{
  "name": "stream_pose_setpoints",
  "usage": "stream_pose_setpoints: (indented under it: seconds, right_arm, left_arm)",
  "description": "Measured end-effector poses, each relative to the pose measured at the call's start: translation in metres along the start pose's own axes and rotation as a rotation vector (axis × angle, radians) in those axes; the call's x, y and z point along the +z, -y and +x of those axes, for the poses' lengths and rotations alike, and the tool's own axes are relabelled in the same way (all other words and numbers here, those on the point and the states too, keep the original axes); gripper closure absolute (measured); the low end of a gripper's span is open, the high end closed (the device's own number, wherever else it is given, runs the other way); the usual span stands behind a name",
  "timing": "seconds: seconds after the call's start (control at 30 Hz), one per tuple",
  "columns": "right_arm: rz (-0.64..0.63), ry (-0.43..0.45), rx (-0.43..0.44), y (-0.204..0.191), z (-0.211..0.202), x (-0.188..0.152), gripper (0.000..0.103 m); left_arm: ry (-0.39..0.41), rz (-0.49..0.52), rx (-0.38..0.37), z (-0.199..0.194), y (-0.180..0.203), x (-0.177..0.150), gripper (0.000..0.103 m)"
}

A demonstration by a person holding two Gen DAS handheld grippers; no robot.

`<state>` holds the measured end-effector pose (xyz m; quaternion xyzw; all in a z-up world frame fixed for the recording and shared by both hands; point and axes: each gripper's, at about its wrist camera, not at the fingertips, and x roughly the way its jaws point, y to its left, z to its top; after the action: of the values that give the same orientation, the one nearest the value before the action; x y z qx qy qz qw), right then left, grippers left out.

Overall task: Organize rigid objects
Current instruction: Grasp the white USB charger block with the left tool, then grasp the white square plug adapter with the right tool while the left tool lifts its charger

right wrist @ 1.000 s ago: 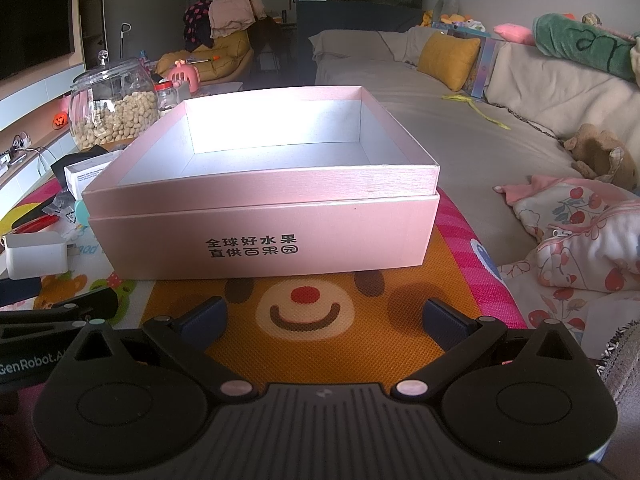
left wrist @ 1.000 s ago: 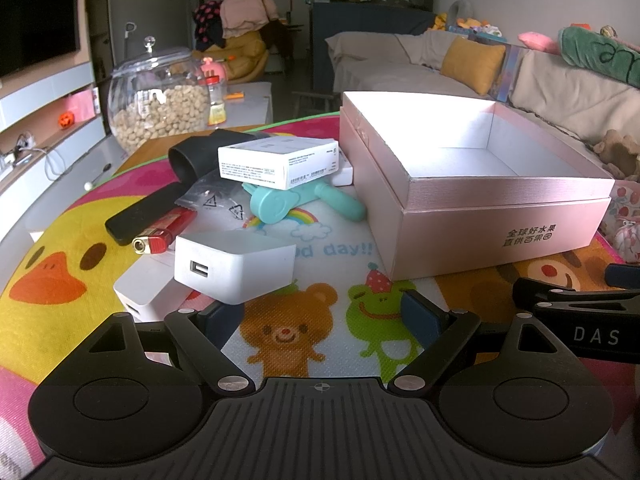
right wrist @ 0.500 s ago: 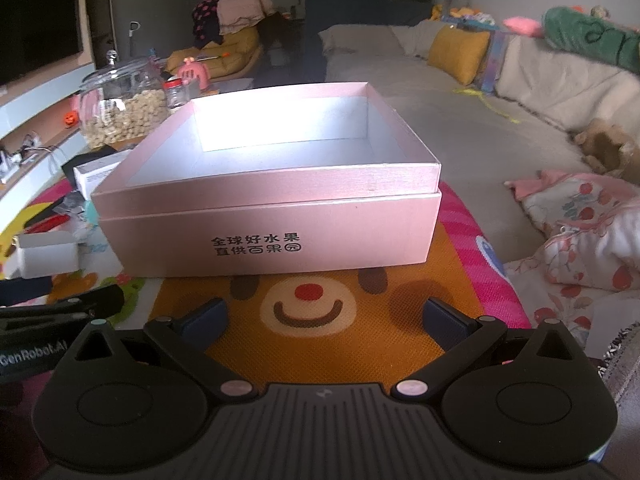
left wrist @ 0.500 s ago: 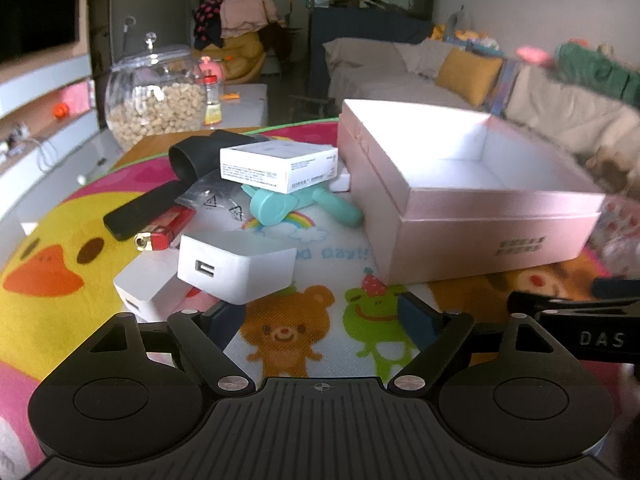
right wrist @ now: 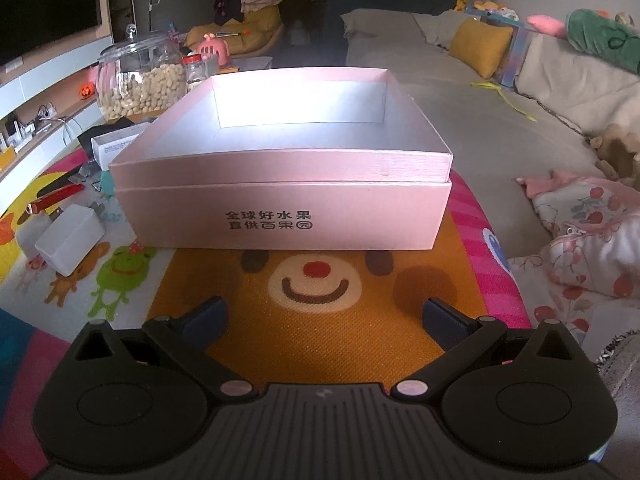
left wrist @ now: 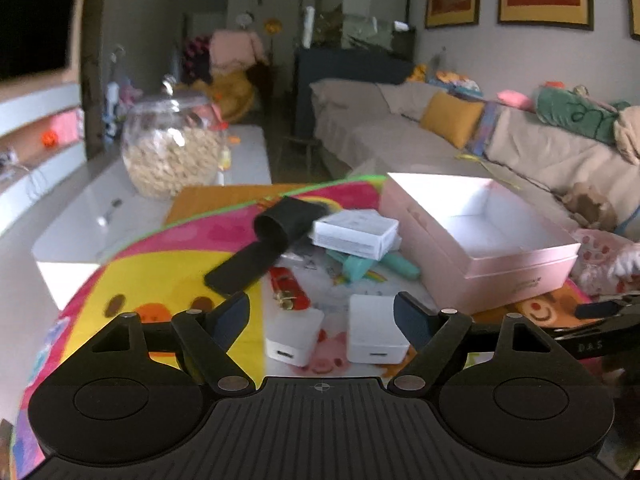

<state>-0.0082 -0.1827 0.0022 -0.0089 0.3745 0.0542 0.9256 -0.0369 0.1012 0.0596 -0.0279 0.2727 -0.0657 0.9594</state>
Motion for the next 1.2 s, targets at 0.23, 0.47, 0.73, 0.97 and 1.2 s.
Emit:
stream_pose_setpoints:
  seconds: [0.23, 0.47, 0.73, 0.97, 1.2]
  right_arm:
    - [-0.007, -0.005, 0.001, 0.0, -0.001, 0.001, 0.0]
    - [-0.017, -0.007, 0.016, 0.002, -0.002, 0.001, 0.0]
    - [-0.019, 0.014, 0.025, 0.001, -0.005, -0.001, 0.004]
    - [-0.061, 0.231, 0.056, -0.021, -0.039, -0.005, 0.011]
    - [-0.173, 0.196, 0.348, -0.084, -0.052, 0.023, 0.011]
  left_arm:
    - [-0.116, 0.112, -0.043, 0.038, 0.049, -0.003, 0.02]
    - [-0.159, 0.081, 0.004, 0.067, 0.044, -0.012, 0.024]
    - [-0.118, 0.117, -0.016, 0.073, 0.043, -0.021, 0.053]
    - [-0.058, 0.006, -0.111, 0.028, 0.012, -0.027, 0.053]
    - [0.121, -0.155, 0.026, -0.045, -0.062, -0.015, 0.054]
